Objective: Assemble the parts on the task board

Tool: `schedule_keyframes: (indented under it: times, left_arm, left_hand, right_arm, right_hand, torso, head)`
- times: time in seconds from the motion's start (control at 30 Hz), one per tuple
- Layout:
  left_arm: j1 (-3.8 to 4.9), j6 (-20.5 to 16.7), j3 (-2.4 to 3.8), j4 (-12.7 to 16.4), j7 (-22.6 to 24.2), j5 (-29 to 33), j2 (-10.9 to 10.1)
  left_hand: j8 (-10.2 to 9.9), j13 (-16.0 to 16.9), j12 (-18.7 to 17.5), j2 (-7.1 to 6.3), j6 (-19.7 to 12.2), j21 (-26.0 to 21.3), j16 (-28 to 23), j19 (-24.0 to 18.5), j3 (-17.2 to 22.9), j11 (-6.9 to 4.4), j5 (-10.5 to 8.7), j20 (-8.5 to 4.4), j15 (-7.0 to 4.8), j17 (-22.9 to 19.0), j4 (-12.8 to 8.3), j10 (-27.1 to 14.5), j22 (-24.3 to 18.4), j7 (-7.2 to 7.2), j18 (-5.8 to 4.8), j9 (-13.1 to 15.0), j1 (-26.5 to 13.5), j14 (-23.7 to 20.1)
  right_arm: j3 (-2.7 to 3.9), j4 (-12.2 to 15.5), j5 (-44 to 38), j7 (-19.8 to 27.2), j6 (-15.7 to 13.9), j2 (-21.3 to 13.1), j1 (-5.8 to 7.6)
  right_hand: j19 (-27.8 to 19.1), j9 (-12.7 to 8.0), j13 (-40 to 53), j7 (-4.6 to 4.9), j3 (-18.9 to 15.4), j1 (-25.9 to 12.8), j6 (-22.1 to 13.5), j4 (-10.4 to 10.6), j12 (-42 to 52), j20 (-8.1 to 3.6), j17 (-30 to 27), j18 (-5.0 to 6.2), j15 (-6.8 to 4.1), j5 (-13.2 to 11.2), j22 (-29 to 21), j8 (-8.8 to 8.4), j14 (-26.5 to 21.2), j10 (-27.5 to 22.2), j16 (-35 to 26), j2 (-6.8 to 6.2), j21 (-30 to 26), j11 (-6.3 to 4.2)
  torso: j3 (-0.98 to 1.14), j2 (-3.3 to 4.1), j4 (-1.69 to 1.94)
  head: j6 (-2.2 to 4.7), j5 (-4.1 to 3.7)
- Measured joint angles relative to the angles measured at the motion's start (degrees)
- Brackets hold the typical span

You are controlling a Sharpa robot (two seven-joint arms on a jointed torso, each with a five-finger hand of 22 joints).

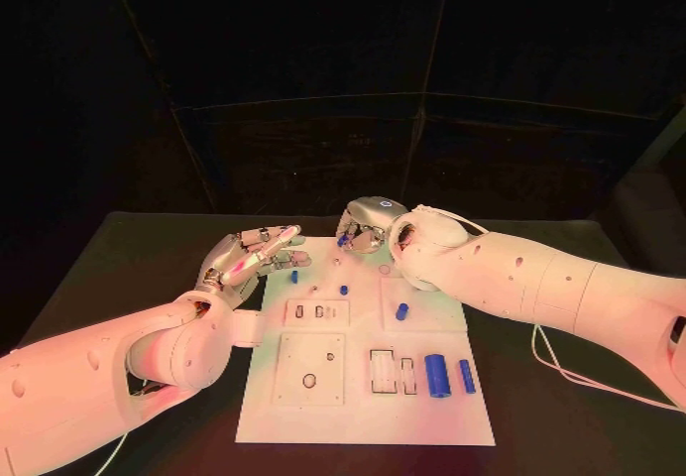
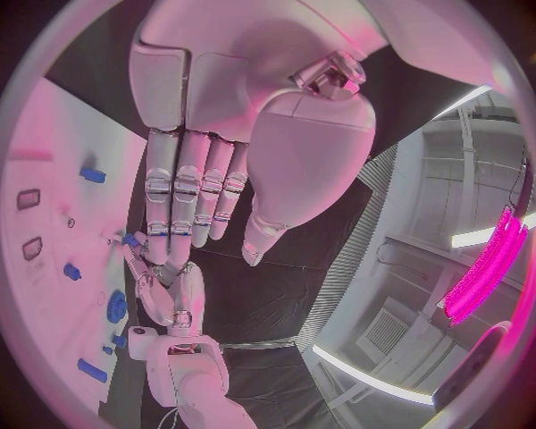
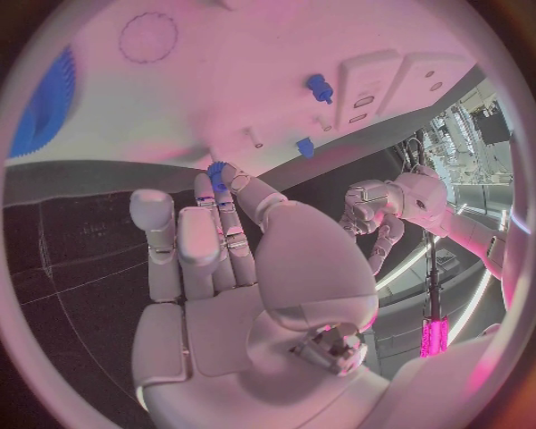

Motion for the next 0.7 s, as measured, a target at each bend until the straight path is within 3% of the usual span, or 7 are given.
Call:
schedule_keyframes:
  times: [0.37,0.7]
  left_arm:
    - [0.08,0.0,0.01,0.0,0.0,0.0,-0.2]
    - [0.11,0.0,0.01,0.0,-0.1,0.0,-0.2]
  left_hand:
    - [0.0,0.0,0.0,0.00,0.0,0.0,0.0,0.0,0.0,0.00,0.00,0.00,0.00,0.0,0.0,0.0,0.0,0.00,0.00,0.0,0.0,0.0]
    - [-0.1,0.0,0.0,0.14,0.0,0.0,-0.2,0.0,-0.1,0.00,0.00,0.00,0.00,0.1,-0.1,0.0,0.0,0.00,0.00,0.0,-0.1,0.0]
  right_arm:
    - [0.02,1.8,-0.9,-1.5,1.4,-1.3,0.10]
    - [0.07,1.6,-1.3,-2.4,1.4,-0.6,0.21]
  right_hand:
    - [-0.3,0.1,0.0,-0.01,0.4,-0.2,0.0,0.0,0.0,0.30,-0.4,0.01,0.00,0.0,-0.2,-0.17,0.0,0.0,0.0,-0.24,0.0,0.00]
    - [-0.3,0.1,0.0,-0.05,0.5,-0.5,-0.1,0.2,-0.2,0.30,-0.9,0.01,0.00,0.0,-0.6,-0.25,0.0,0.0,0.0,-0.53,0.0,0.00]
  torso:
    - [-0.01,0.18,-0.08]
    - [-0.01,0.31,-0.08]
  head:
    - [0.03,0.33]
    - [0.18,0.30]
